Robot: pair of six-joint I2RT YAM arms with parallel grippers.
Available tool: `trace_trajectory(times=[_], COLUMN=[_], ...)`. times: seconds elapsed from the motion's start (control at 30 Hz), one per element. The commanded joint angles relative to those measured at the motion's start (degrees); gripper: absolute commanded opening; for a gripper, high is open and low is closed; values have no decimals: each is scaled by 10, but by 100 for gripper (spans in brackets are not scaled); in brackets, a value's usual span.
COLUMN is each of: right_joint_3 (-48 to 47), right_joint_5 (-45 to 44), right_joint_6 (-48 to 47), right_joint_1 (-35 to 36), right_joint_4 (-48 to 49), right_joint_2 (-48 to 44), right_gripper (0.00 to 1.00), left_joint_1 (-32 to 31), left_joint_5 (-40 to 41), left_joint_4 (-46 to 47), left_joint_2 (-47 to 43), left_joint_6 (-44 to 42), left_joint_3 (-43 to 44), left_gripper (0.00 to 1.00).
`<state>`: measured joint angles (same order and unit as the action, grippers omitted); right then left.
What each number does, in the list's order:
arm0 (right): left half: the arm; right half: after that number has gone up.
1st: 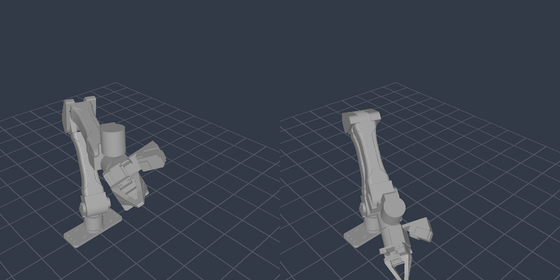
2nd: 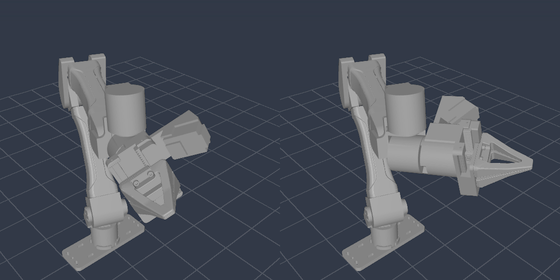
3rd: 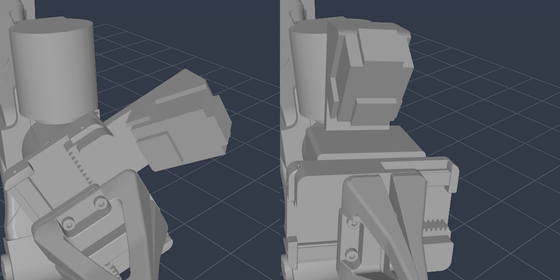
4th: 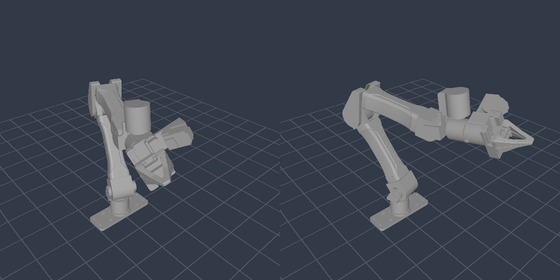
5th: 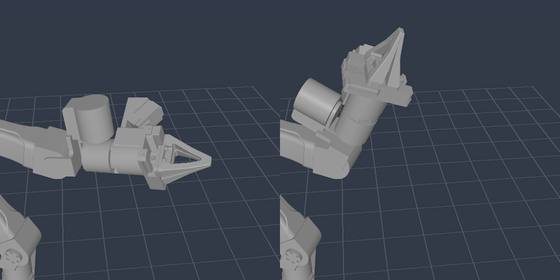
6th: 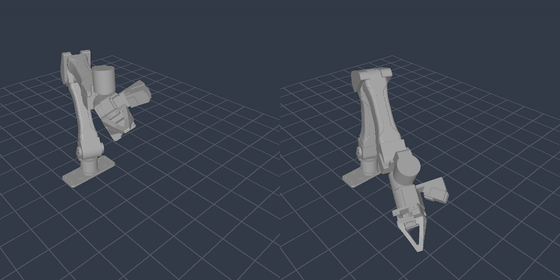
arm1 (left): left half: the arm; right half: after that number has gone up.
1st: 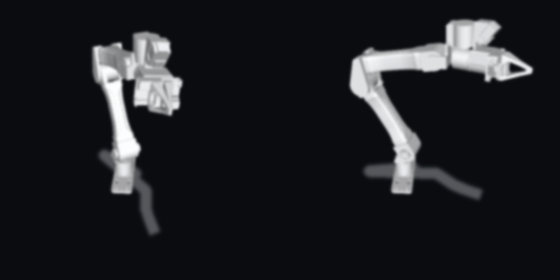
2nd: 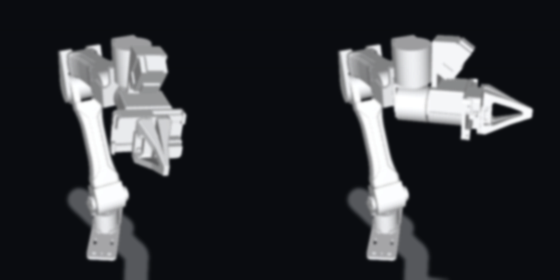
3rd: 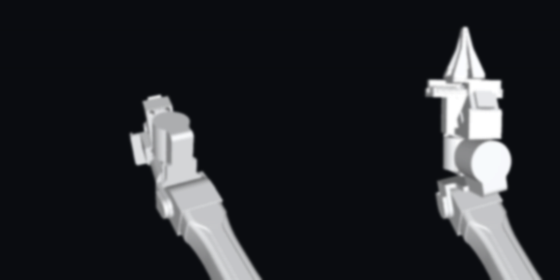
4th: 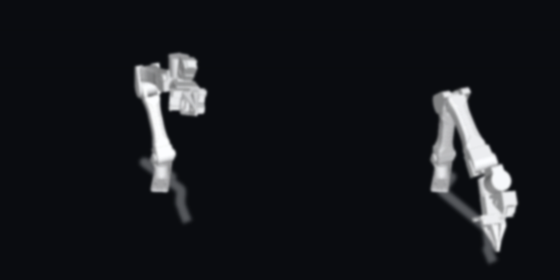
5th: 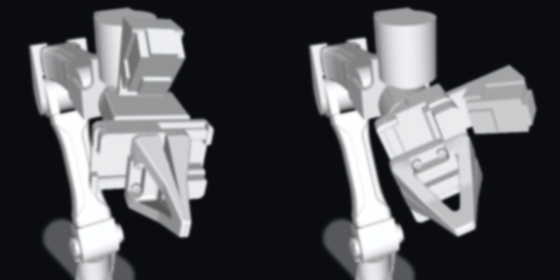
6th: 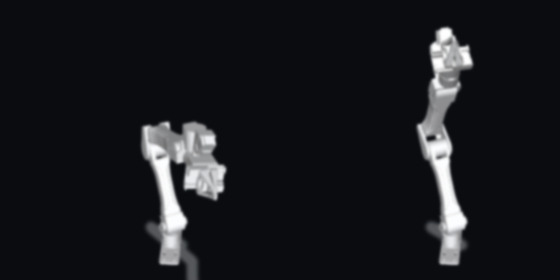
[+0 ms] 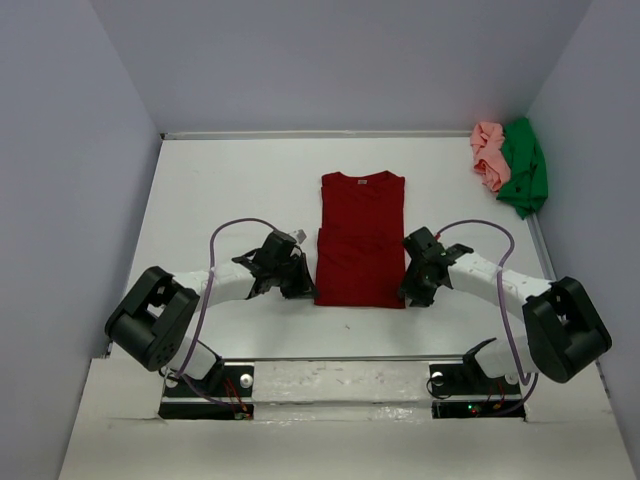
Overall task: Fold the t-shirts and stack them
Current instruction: Fold the tshirt
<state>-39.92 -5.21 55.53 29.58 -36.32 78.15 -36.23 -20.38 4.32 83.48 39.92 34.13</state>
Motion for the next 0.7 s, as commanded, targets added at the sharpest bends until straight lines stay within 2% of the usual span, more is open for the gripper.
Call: trace_trajectory(times=[0.0, 0.17, 0.43, 0.57, 0.67], right_joint_3=[14, 20, 25, 29, 28], right_joint_5=[3, -6, -11, -10, -12], right_joint_6=[29, 37, 45, 44, 35], right_joint_1=[-4, -4, -4, -4, -4], right_joint_4=[22, 24, 27, 33, 34], right_joint_2=[-11, -26, -32, -45, -52], right_gripper=[33, 12, 8, 1, 0], left_joint_1=[5, 4, 4, 4, 4], left_joint_5=[6, 4, 4, 7, 12], left_joint_4=[-15, -15, -11, -14, -21], left_joint_2=[-18, -13, -15, -21, -38], left_joint_6=[-11, -11, -6, -5, -4], left_joint_3=[-9, -8, -18, -18, -16], left_gripper=[0, 0, 0, 0, 0])
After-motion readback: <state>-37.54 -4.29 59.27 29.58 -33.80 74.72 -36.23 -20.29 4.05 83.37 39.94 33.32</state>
